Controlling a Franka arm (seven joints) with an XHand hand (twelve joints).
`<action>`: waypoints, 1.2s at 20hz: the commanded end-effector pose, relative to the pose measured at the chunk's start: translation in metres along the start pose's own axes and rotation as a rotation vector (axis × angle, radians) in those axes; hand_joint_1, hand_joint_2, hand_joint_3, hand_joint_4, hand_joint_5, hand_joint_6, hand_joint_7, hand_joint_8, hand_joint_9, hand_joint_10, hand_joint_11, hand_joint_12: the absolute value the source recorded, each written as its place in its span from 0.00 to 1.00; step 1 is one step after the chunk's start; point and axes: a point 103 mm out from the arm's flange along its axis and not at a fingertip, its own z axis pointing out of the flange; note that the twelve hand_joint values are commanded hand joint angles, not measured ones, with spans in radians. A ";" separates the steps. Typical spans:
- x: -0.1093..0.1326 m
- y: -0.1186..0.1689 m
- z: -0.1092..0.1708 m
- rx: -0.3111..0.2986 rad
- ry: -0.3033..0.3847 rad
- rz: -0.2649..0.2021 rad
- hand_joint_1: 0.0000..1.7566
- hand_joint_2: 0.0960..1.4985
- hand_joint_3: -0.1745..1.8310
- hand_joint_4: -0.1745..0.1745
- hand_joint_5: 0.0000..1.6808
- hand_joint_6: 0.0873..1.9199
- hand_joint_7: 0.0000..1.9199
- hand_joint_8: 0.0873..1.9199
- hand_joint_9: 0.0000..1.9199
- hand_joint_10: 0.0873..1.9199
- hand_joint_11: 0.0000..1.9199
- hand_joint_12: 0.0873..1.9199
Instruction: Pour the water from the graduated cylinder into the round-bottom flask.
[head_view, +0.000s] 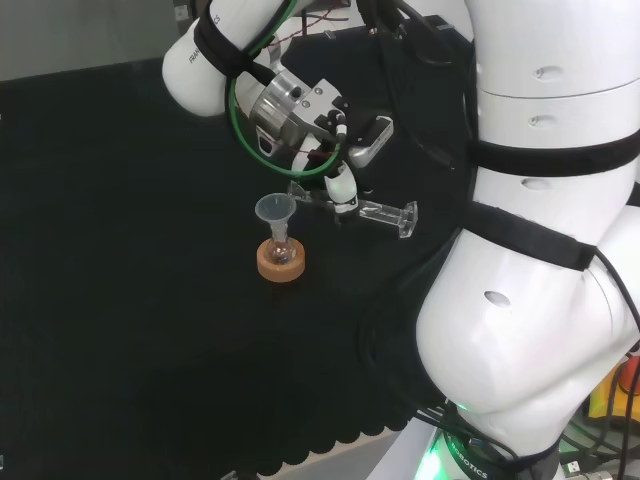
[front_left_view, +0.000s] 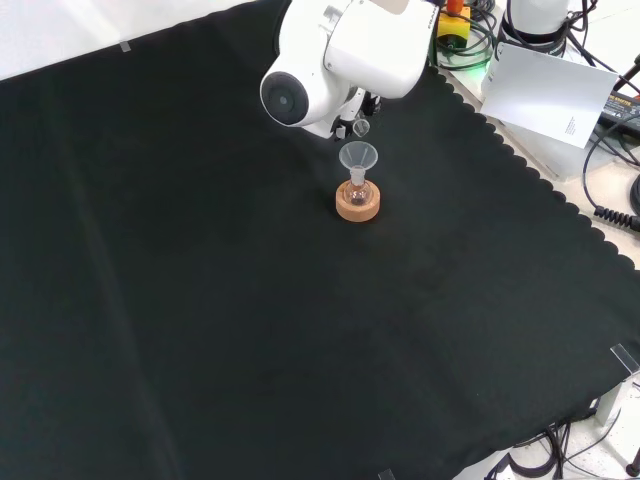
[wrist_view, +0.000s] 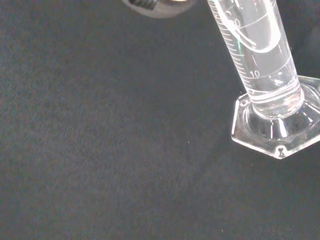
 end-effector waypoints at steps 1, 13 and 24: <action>-0.003 -0.001 0.000 0.027 -0.005 0.005 0.66 0.71 0.12 0.00 0.57 0.53 0.63 0.16 0.71 0.00 0.61 0.38; 0.006 -0.003 -0.009 0.066 -0.044 0.021 0.66 0.71 0.13 0.00 0.57 0.53 0.63 0.15 0.72 0.00 0.62 0.38; 0.012 -0.005 -0.015 0.124 -0.070 0.069 0.66 0.71 0.13 0.00 0.57 0.53 0.63 0.15 0.72 0.00 0.62 0.38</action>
